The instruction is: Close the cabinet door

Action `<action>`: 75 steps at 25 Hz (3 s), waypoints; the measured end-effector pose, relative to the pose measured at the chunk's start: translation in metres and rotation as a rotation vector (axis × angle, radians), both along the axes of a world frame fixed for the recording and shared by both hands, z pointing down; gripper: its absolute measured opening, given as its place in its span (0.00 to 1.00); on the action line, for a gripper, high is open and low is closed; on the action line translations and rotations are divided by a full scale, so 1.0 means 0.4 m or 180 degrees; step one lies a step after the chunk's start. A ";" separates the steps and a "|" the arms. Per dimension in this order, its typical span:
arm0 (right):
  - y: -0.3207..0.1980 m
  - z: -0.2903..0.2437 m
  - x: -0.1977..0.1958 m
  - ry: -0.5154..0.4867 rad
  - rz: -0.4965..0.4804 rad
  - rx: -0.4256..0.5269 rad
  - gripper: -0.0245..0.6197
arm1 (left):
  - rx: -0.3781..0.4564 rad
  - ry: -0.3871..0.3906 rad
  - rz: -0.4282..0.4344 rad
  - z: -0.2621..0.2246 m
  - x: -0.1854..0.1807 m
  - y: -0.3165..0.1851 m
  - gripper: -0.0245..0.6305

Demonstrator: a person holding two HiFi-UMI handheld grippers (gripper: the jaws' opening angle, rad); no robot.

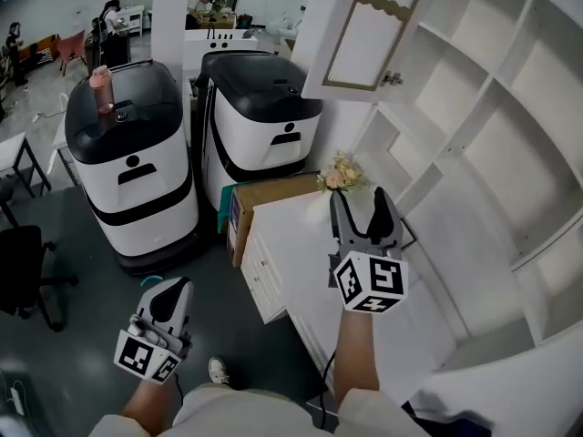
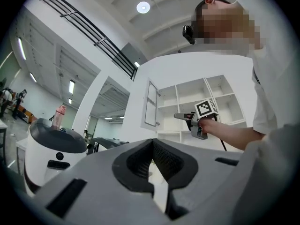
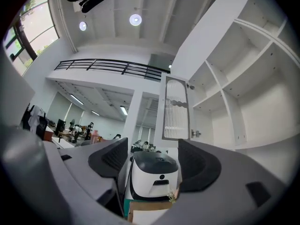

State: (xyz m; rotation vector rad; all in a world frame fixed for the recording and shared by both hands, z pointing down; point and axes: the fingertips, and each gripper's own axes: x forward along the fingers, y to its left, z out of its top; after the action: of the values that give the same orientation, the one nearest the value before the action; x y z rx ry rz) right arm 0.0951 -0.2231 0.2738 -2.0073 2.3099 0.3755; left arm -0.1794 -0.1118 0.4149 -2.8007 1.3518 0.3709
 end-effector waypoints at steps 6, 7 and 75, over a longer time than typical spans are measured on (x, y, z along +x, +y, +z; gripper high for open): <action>-0.229 -0.070 -0.013 0.0172 0.0164 0.0038 0.51 | -0.0011 0.0211 0.0310 -0.023 0.024 -0.112 0.04; -0.267 -0.084 -0.014 0.0205 0.0174 0.0039 0.51 | -0.0013 0.0217 0.0348 -0.022 0.036 -0.128 0.04; -0.551 -0.180 0.205 0.0214 0.0108 0.0223 0.31 | 0.0116 0.0041 0.0400 -0.088 0.250 -0.298 0.04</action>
State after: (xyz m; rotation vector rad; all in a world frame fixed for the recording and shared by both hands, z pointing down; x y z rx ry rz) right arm 0.1773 -0.4436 0.2019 -2.0336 2.2692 0.5263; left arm -0.0795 -0.2311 0.3799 -2.8657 1.1620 0.4121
